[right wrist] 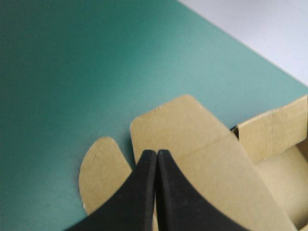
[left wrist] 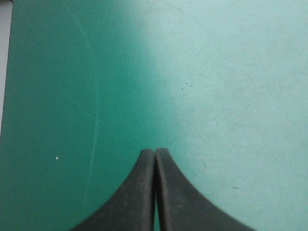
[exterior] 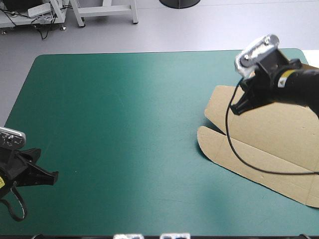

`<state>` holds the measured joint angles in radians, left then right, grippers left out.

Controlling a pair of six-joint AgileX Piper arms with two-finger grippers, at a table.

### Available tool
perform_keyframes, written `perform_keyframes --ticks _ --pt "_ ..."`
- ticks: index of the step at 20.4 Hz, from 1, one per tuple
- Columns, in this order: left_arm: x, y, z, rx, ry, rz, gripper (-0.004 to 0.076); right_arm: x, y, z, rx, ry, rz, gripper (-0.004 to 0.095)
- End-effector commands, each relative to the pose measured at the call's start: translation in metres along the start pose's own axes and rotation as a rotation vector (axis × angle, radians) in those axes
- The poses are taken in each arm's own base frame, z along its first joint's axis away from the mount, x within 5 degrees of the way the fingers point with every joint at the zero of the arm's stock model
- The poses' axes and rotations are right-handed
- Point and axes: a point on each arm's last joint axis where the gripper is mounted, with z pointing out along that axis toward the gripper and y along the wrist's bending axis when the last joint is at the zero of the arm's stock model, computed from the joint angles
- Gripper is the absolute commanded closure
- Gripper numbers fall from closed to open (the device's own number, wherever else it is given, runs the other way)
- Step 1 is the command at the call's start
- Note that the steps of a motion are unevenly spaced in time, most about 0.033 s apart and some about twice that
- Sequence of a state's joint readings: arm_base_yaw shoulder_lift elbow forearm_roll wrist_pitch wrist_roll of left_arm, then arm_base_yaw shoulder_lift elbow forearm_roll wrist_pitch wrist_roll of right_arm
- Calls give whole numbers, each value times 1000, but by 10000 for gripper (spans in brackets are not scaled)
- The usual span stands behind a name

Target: Fold the box

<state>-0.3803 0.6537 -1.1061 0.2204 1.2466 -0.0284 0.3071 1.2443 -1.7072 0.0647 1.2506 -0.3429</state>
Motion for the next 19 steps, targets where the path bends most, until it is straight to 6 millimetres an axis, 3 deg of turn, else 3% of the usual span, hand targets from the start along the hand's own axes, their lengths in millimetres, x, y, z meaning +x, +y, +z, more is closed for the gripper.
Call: perform_keyframes --ticks 1,4,9,11,14,19 --pt "-3 3 -4 -21 -3 -5 734 34 11 -21 17 24 19 925" --pt "0 4 -4 -38 25 -2 734 92 26 -18 23 132 87 925" --pt "5 -1 5 1 62 -13 734 161 49 -19 18 195 216 925" --pt "15 -8 18 42 120 -17 734 177 55 -18 17 209 238 925" --pt "31 -16 36 78 209 -15 734 185 57 -15 15 227 252 926" --pt "33 -19 39 106 224 -40 734 188 59 -11 5 241 262 925"
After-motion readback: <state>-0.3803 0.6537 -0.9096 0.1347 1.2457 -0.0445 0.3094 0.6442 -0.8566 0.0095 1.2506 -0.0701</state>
